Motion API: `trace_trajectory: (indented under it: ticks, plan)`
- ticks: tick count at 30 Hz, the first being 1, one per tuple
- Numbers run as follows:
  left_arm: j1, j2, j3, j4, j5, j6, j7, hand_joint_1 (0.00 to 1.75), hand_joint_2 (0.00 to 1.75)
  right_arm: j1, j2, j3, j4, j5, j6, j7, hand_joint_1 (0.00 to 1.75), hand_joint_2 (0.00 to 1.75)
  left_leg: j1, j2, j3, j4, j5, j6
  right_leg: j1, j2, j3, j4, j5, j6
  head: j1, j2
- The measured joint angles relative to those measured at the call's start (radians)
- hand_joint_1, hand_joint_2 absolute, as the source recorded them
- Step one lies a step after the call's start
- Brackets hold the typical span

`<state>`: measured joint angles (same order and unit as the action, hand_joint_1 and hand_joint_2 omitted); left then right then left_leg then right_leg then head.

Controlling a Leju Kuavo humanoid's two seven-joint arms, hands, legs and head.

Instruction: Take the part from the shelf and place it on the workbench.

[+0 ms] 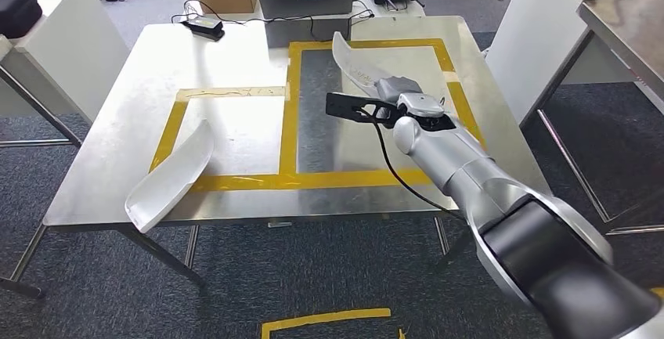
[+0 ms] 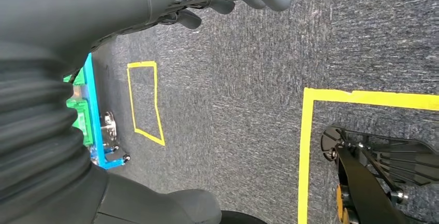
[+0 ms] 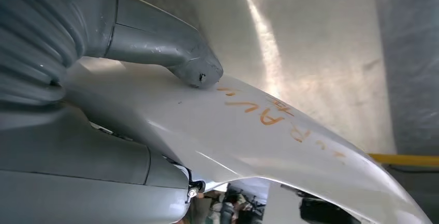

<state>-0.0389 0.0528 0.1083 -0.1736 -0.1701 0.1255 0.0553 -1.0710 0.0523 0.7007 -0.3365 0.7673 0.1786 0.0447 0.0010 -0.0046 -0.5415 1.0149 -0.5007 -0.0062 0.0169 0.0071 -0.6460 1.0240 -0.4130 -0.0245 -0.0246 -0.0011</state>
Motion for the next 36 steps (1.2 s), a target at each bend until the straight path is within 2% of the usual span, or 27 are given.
trace_trajectory:
  ticks: [2, 4, 8, 15, 22, 31, 36]
  plan:
    - [0.000, 0.000, 0.001, 0.000, 0.000, 0.000, -0.004, 0.00, 1.75, 0.006, 0.021, 0.009, 0.004, 0.006, 0.004, -0.017, 0.00, 0.00, 0.000, 0.000, 0.000, 0.000, 0.000, 0.000, 0.000, 0.000, 0.000, 0.000, 0.000, 0.000, 0.000, 0.000]
    - [0.000, 0.000, 0.002, 0.000, -0.003, 0.000, -0.005, 0.00, 1.75, 0.008, 0.042, 0.018, 0.006, 0.012, 0.010, -0.033, 0.00, 0.00, 0.000, 0.000, 0.000, 0.000, 0.000, 0.000, 0.000, 0.000, 0.000, 0.000, 0.000, 0.000, 0.000, 0.000]
    - [-0.001, 0.000, 0.003, 0.000, -0.007, 0.000, -0.008, 0.00, 0.00, 0.008, 0.079, 0.032, 0.007, 0.021, 0.020, -0.047, 0.00, 0.00, 0.000, 0.000, 0.001, 0.000, 0.000, 0.000, -0.001, 0.000, 0.001, 0.000, 0.000, 0.000, 0.000, 0.000]
    - [-0.007, 0.000, 0.005, 0.000, -0.005, 0.000, 0.002, 0.00, 0.00, 0.008, 0.115, 0.047, 0.009, 0.026, 0.031, -0.041, 0.00, 0.00, -0.001, 0.000, 0.002, 0.000, 0.000, 0.000, -0.002, 0.000, 0.002, 0.000, 0.000, 0.000, 0.000, 0.000]
    - [-0.008, -0.001, 0.006, 0.001, -0.002, 0.000, 0.018, 0.00, 0.00, 0.000, 0.118, 0.054, 0.016, 0.009, 0.007, -0.042, 0.00, 0.00, -0.001, 0.000, 0.003, 0.000, 0.000, 0.000, -0.002, 0.000, 0.003, 0.000, 0.001, 0.000, 0.000, 0.000]
    - [0.004, -0.003, 0.017, 0.001, 0.002, 0.000, 0.024, 0.00, 0.00, -0.085, 0.106, 0.002, -0.021, -0.098, -0.138, -0.142, 0.00, 0.00, -0.005, 0.000, 0.001, 0.005, -0.001, 0.002, -0.005, 0.000, 0.003, -0.001, 0.002, 0.003, 0.000, 0.000]
    - [0.005, -0.004, 0.028, 0.001, 0.007, 0.000, 0.026, 0.00, 0.00, -0.129, 0.081, -0.065, -0.160, -0.153, -0.194, -0.181, 0.00, 0.00, -0.008, 0.000, -0.001, 0.009, 0.001, 0.009, -0.008, 0.000, 0.004, -0.002, 0.007, 0.011, 0.000, 0.000]
